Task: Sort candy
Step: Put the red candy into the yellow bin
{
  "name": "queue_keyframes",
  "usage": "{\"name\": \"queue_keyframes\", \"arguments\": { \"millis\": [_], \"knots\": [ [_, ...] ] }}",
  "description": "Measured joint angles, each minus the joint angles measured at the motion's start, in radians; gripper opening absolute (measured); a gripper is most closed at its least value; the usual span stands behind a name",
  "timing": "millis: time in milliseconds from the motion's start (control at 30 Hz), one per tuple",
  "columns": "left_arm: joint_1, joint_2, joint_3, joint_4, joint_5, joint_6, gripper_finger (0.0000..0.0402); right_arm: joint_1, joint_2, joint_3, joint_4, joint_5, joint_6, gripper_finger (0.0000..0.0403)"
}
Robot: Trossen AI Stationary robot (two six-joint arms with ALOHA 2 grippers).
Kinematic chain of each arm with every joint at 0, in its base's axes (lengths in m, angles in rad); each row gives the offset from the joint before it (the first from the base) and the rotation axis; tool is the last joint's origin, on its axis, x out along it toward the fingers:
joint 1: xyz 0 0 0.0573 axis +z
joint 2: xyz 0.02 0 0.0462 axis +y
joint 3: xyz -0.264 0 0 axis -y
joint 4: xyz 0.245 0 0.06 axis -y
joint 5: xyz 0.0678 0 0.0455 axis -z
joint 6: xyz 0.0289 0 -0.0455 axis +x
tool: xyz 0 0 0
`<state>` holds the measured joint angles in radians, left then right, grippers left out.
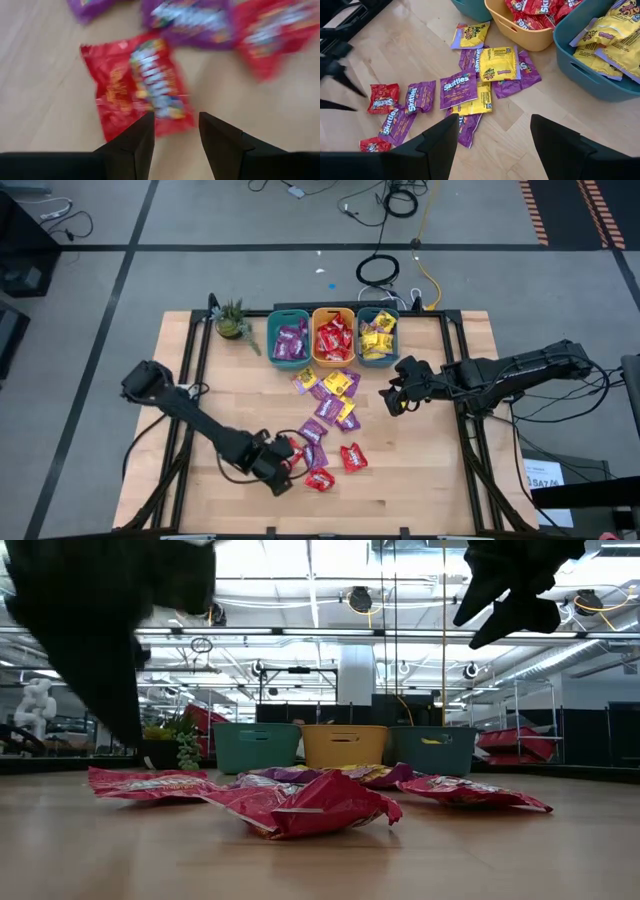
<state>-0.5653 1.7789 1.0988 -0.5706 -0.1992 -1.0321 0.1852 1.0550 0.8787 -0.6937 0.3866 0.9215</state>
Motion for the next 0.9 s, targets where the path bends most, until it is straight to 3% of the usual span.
{"name": "queue_keyframes", "arguments": {
  "millis": [200, 333, 467, 633, 767, 900],
  "knots": [
    [0.030, 0.160, 0.011, 0.011, 0.011, 0.002, 0.0164, 0.000, 0.000, 0.000, 0.001, 0.000, 0.001, 0.0238],
    [0.033, 0.187, 0.013, 0.065, -0.008, 0.004, 0.0161, 0.000, 0.000, 0.000, -0.001, -0.006, 0.009, 0.0238],
    [0.036, 0.162, 0.009, 0.016, -0.015, 0.001, 0.0120, 0.000, 0.000, 0.000, -0.005, -0.022, 0.009, 0.0238],
    [0.040, 0.127, 0.002, -0.072, -0.008, 0.025, 0.0015, 0.000, 0.000, 0.000, -0.006, -0.023, 0.009, 0.0238],
    [0.039, 0.077, -0.004, -0.140, 0.009, 0.120, 0.0006, 0.000, 0.000, 0.000, -0.006, -0.023, 0.009, 0.0238],
    [0.039, 0.001, -0.007, -0.319, 0.018, 0.173, 0.0005, 0.000, 0.000, 0.000, -0.007, -0.023, 0.009, 0.0238]
  ]
}}
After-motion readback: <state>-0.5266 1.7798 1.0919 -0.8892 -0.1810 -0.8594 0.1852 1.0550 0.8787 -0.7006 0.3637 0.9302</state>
